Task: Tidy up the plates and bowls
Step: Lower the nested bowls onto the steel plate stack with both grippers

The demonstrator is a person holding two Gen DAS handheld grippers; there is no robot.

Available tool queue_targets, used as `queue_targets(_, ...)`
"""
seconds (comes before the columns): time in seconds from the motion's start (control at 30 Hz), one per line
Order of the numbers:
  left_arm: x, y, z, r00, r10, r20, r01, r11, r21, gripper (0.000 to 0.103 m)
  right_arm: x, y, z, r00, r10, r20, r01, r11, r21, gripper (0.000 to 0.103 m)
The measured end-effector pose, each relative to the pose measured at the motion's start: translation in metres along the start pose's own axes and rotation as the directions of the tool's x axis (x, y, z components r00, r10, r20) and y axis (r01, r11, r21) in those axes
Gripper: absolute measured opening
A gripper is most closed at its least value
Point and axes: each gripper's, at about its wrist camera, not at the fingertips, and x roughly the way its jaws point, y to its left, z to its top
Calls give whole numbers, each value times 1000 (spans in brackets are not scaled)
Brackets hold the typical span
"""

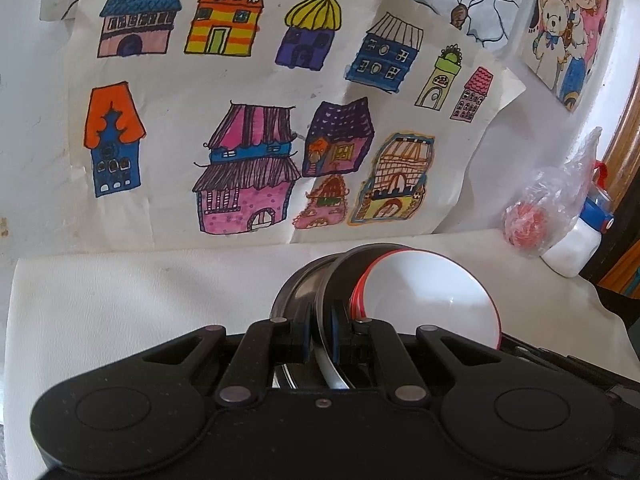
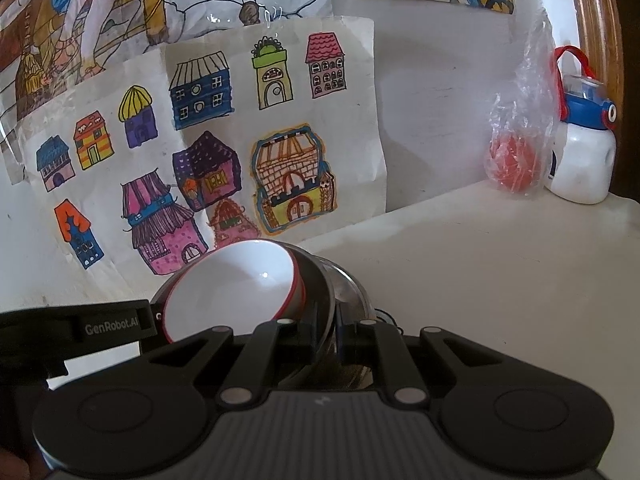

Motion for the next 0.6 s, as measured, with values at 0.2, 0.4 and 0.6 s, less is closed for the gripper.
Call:
queue_targets(0.2, 1, 2, 0, 1000, -1, -5, 1, 1000, -9, 8, 2, 1, 1, 1000, 1, 2, -1, 1000, 0, 10)
queue_targets(0.4, 1, 4, 2, 1000, 3, -3, -3, 1000, -14, 8, 3, 2, 1, 1000, 6, 1, -6, 1000, 0, 10)
queue_targets(0.6, 1, 3, 2, 1000, 4, -3, -4, 1000, -16, 8, 3, 1, 1, 1000, 9, -1, -9, 1000, 9, 11)
